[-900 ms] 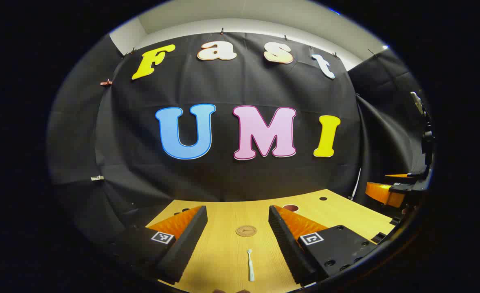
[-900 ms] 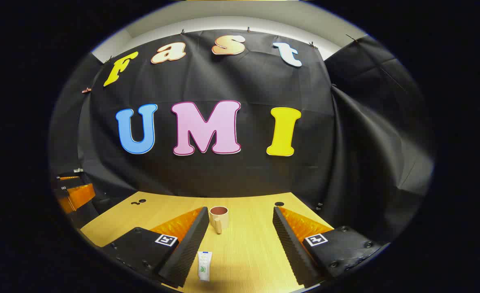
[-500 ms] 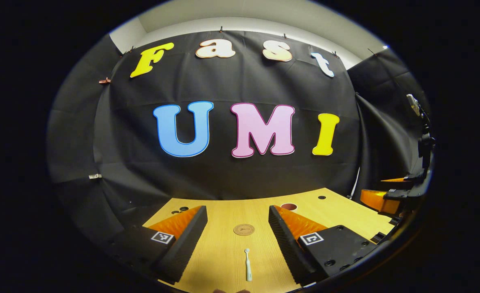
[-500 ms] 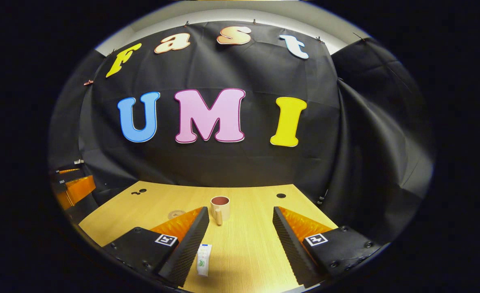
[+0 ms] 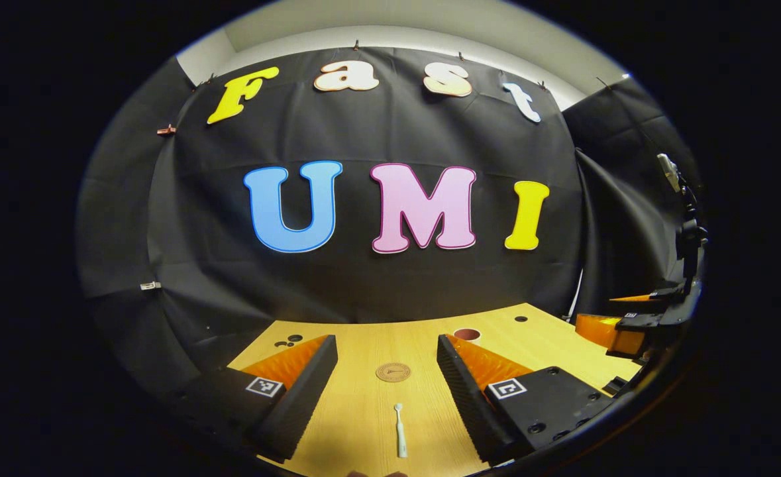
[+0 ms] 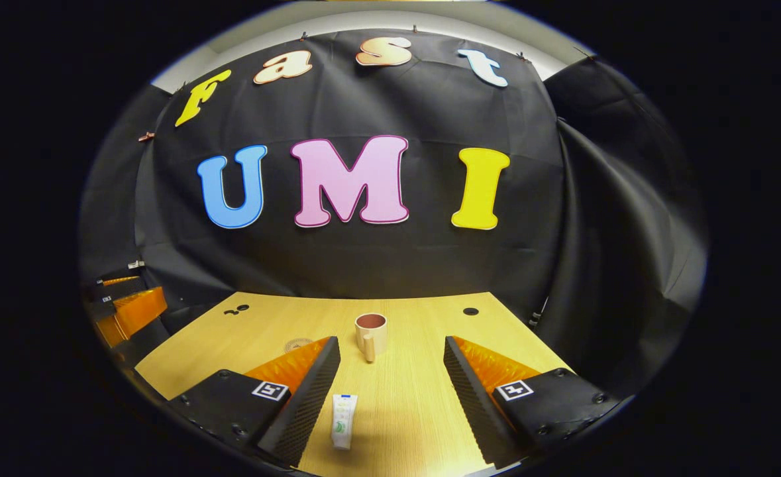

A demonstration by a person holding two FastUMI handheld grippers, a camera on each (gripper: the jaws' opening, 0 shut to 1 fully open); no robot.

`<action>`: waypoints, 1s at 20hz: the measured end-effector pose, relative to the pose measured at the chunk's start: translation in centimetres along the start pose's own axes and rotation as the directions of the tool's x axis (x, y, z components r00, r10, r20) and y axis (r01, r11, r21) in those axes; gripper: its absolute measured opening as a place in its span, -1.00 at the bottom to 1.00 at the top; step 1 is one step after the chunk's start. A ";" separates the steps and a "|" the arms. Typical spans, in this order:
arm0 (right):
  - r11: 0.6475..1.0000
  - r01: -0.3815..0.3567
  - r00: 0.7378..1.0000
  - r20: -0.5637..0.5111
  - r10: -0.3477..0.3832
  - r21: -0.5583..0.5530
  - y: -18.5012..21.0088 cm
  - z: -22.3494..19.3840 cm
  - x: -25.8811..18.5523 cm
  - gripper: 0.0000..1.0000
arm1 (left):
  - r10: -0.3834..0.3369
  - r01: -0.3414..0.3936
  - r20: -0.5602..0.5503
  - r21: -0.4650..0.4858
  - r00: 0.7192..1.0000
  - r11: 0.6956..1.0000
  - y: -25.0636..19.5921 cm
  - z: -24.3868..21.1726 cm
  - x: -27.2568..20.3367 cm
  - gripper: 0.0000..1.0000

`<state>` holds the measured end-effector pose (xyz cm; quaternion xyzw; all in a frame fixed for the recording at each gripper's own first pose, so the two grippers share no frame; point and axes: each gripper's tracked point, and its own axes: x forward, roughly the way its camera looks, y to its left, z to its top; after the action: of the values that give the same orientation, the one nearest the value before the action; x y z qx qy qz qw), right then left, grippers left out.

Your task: Put the toothbrush and toothpaste on the desktop into the cup, then pick up the cup and place it on the coaster on the desktop.

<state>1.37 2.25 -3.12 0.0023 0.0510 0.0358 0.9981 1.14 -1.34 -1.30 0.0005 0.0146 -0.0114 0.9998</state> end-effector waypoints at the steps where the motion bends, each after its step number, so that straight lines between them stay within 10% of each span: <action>1: 1.000 -0.006 1.000 -0.004 0.006 0.000 0.2 -0.2 0.2 0.94 | -0.002 0.002 -0.007 -0.004 1.000 1.000 -0.1 -0.3 0.1 0.94; 10: 0.990 -0.133 0.969 -0.201 0.140 0.049 3.9 -4.3 4.6 0.95 | 0.034 -0.034 -0.068 -0.005 0.997 0.999 0.4 -2.7 -0.3 0.94; 20: 0.979 -0.205 0.808 -0.560 0.180 0.019 7.5 -14.8 8.2 0.92 | 0.145 -0.155 -0.124 -0.072 0.982 0.985 3.4 -5.2 -1.8 0.94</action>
<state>7.47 10.33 -18.57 -0.0244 0.3394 0.1370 0.9303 -0.69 2.13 -6.47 -0.0382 0.0744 0.0647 0.9944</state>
